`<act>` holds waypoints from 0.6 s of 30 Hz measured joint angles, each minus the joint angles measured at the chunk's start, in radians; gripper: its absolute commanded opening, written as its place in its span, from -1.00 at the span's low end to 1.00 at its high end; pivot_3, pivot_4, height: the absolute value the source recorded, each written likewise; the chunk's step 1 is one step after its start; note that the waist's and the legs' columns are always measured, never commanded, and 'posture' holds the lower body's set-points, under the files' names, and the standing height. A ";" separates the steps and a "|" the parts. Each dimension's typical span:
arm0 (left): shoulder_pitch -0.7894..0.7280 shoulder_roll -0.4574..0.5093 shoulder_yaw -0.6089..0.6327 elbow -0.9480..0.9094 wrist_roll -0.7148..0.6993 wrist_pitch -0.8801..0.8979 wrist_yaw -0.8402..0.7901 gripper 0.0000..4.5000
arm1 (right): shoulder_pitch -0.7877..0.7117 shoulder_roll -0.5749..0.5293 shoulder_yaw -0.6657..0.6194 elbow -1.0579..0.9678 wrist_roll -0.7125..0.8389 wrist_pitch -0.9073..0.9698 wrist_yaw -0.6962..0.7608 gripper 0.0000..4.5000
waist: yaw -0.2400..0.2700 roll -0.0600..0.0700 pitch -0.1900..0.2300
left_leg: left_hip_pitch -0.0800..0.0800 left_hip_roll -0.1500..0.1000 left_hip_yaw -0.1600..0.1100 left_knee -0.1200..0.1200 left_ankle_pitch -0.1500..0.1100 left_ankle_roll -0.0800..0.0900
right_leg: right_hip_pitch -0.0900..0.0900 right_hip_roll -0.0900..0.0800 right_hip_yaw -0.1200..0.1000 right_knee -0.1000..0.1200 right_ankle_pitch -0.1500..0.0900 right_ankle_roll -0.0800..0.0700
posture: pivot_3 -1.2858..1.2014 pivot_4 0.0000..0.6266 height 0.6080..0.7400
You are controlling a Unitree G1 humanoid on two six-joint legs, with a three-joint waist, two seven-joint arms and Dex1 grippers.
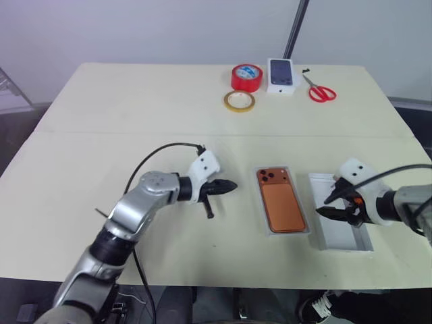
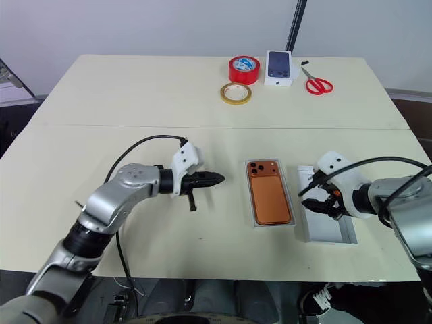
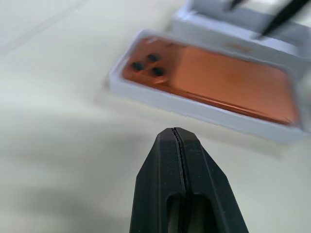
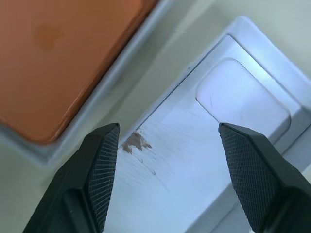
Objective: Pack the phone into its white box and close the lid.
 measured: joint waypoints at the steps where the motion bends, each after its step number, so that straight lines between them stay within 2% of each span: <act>1: 0.022 0.029 0.002 -0.018 -0.002 -0.040 -0.031 -1.00 | -0.023 0.020 0.001 0.002 0.006 0.039 -0.025 0.50 | 0.000 0.000 0.000 | 0.000 0.000 0.000 0.000 0.000 0.000 | 0.000 0.000 0.000 0.000 0.000 0.000 | 0.03 -0.52 1.00; 5: 0.086 0.109 0.020 -0.055 -0.006 -0.133 -0.121 -1.00 | -0.060 0.068 0.011 0.019 0.023 0.140 -0.103 0.50 | 0.003 0.000 0.000 | 0.000 -0.001 0.001 0.000 0.000 0.001 | 0.000 0.000 0.000 0.000 0.000 0.000 | 0.03 -0.52 1.00; 8: 0.097 0.121 0.022 -0.061 -0.015 -0.154 -0.152 -1.00 | -0.072 0.092 0.027 0.019 0.039 0.188 -0.148 0.50 | 0.005 0.000 0.000 | 0.000 -0.001 0.000 0.000 -0.001 0.001 | 0.000 0.000 0.000 0.000 0.000 0.000 | 0.03 -0.52 1.00; 15: 0.106 0.106 0.030 -0.064 -0.023 -0.159 -0.141 -1.00 | -0.048 0.103 0.031 0.020 0.078 0.204 -0.243 -0.97 | 0.002 0.000 0.000 | 0.000 0.000 0.001 0.000 -0.001 0.001 | 0.000 0.000 0.000 0.000 0.000 0.000 | 0.03 -0.52 1.00; 18: 0.116 0.092 0.034 -0.064 -0.037 -0.154 -0.126 -1.00 | -0.039 0.103 0.011 0.023 0.102 0.205 -0.274 -0.97 | 0.001 0.000 0.000 | 0.000 0.000 0.000 0.000 -0.001 0.001 | 0.000 0.000 0.000 0.000 0.000 0.000 | 0.03 -0.52 1.00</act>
